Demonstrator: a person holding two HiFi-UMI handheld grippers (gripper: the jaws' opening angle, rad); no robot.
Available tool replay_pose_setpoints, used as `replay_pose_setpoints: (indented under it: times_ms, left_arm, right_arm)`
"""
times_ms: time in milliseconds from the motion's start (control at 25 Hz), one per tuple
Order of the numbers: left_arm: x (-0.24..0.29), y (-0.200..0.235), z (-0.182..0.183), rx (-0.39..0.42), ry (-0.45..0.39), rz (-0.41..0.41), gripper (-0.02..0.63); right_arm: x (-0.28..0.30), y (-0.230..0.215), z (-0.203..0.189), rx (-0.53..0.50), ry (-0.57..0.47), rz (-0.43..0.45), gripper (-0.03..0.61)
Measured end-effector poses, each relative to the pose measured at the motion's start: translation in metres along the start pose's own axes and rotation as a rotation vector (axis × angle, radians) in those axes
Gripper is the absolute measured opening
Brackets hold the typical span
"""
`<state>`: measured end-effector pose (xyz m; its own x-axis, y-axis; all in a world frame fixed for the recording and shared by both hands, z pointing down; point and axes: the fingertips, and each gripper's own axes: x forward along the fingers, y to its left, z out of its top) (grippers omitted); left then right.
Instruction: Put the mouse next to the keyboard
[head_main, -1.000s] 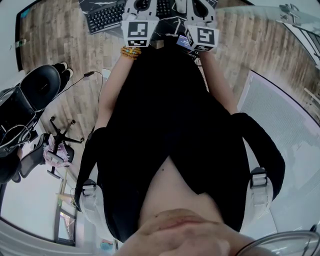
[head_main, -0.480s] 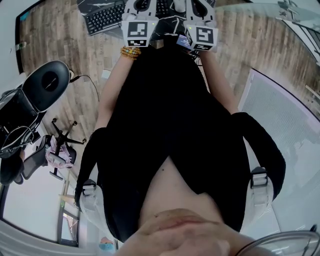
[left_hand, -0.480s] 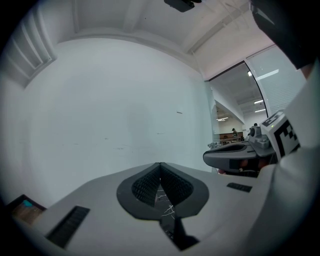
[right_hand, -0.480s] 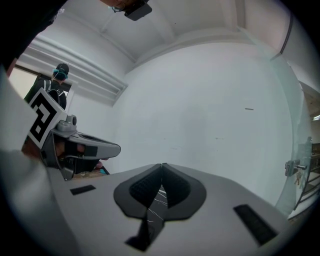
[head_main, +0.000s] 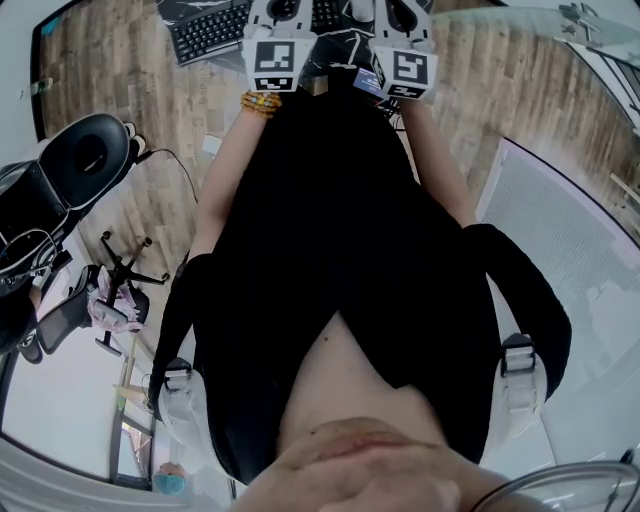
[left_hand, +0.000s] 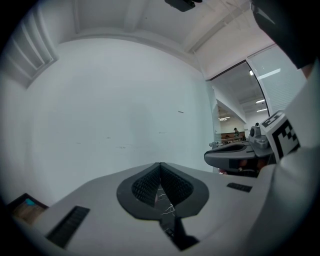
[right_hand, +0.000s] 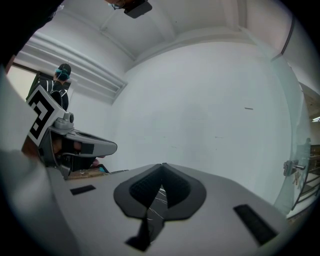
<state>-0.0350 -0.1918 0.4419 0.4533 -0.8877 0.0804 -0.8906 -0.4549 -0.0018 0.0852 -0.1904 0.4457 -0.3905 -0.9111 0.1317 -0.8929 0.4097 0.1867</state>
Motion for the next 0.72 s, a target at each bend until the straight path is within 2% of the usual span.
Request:
replay_pose_setpoints:
  times_ms: [720]
  left_arm:
    - [-0.006,0.006,-0.014,-0.02,0.027,0.013,0.014]
  right_arm:
    - [0.002,0.002,-0.014,0.023,0.052,0.023,0.028]
